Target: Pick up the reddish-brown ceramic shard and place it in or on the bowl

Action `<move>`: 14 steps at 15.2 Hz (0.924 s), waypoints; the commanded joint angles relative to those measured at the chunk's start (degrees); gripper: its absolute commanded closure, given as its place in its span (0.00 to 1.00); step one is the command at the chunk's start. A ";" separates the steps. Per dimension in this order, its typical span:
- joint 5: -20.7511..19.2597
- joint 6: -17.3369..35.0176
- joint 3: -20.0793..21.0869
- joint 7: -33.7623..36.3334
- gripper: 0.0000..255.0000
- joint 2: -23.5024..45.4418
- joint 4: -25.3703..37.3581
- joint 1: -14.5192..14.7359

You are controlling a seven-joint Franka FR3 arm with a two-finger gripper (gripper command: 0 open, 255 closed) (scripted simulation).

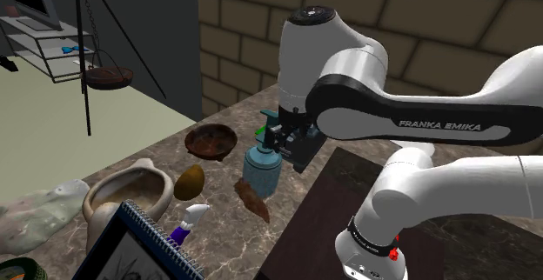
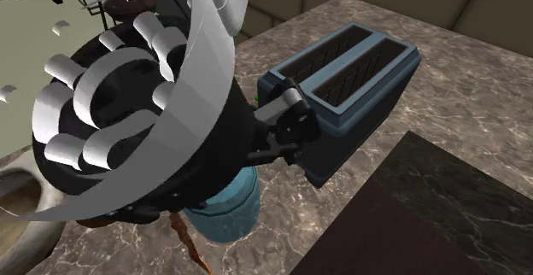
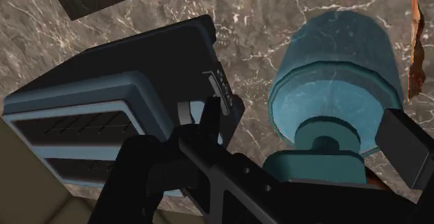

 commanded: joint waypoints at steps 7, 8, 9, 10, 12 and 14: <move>3.54 3.61 26.69 31.95 0.00 9.20 4.85 -10.39; 3.35 3.87 30.56 35.93 0.00 10.96 6.33 -13.13; 3.04 4.05 34.66 39.87 0.00 12.70 7.97 -16.30; 3.10 4.06 35.54 40.49 0.00 12.89 8.30 -17.04; 3.21 5.65 35.86 40.46 0.00 13.00 6.89 -17.27; 3.25 7.28 36.21 40.49 0.00 13.21 5.51 -17.53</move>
